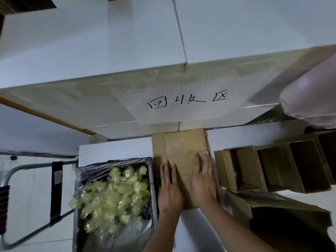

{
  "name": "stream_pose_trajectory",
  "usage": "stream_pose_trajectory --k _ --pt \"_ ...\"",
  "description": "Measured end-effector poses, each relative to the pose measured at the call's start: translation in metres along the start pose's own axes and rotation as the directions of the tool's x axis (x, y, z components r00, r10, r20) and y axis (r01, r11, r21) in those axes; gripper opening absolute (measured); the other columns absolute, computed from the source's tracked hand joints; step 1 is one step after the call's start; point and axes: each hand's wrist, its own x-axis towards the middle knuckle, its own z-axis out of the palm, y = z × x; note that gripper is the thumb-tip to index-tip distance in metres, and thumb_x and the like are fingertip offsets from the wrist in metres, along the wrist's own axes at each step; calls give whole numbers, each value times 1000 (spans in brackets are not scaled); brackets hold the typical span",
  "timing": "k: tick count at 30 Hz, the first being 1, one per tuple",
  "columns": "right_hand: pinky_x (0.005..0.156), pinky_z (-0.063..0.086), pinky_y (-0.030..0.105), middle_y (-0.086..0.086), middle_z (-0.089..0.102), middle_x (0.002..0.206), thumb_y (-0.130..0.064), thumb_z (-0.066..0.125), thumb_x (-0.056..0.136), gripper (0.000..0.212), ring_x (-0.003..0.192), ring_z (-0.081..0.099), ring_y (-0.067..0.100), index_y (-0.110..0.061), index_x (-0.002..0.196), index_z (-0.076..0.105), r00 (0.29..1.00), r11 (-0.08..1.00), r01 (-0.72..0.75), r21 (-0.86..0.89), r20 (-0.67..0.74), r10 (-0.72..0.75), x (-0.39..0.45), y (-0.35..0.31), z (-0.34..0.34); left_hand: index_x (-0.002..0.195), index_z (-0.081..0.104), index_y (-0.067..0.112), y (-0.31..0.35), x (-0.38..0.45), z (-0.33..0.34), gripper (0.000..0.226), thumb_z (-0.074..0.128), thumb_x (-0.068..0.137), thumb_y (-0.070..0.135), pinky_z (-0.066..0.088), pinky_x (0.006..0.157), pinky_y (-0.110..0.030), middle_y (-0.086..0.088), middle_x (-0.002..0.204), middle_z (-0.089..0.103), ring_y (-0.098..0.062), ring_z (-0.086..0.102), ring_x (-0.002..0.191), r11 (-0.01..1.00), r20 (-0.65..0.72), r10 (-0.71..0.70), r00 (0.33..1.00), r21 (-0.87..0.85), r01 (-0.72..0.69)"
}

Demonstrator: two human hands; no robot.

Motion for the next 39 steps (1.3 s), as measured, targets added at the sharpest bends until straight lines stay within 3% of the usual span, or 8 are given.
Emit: stream_pose_trajectory --k 3,5,17,22,28,32,36,39 --pt "124 6 43 13 -8 166 -33 51 97 84 153 -7 27 -21 156 -9 972 971 232 -52 -6 -233 14 10 14 158 -12 13 -3 19 4 69 28 103 21 -14 119 -30 -9 161 -30 -27 -29 149 998 -53 56 997 -9 -57" --pt "124 0 41 10 -12 165 -39 41 101 76 152 -10 24 -21 157 -8 965 963 260 -67 2 -261 17 17 22 158 -10 14 -5 28 10 65 26 106 26 -16 122 -36 -9 162 -27 -27 -25 150 995 -74 93 993 -14 -95" --pt "124 9 48 12 -1 167 -47 24 102 67 154 -2 24 -20 160 4 950 953 258 -158 -139 -280 22 31 51 159 21 16 -10 32 40 59 21 103 34 14 123 -55 -16 167 1 -33 -6 155 980 -243 127 962 -115 -159" --pt "125 7 48 10 -3 167 -48 24 103 66 154 -7 21 -22 160 3 958 956 251 -153 -101 -268 22 29 45 160 6 22 -11 32 37 58 19 105 35 8 124 -53 -12 166 -12 -29 -17 153 992 -183 106 977 -49 -117" --pt "124 -9 43 3 -24 164 -51 22 104 68 149 -25 17 -29 157 -15 960 954 267 -136 128 -251 19 24 10 158 -18 26 1 23 5 65 13 104 47 -2 124 -50 -9 162 -30 -28 -26 150 990 7 34 999 134 -34" --pt "125 -4 39 6 -9 167 -43 32 104 69 153 -7 20 -17 159 0 949 964 241 -115 236 -209 16 8 -35 161 -3 21 13 16 -37 65 21 106 46 -3 125 -47 -12 168 -8 -30 -9 154 972 75 36 997 228 -52" --pt "124 10 41 12 29 159 -41 37 102 61 147 24 28 -11 154 26 953 955 269 -124 175 -246 1 -1 -84 160 8 15 25 -13 -75 64 26 105 42 3 125 -46 -13 167 9 -28 3 155 985 29 -5 1000 174 0" --pt "123 11 44 13 36 155 -42 35 102 60 145 30 29 -12 153 29 952 945 285 -160 161 -260 -18 0 -114 156 21 13 36 -35 -101 59 28 105 41 11 124 -46 -10 161 26 -25 17 151 994 -23 -8 1000 113 11"
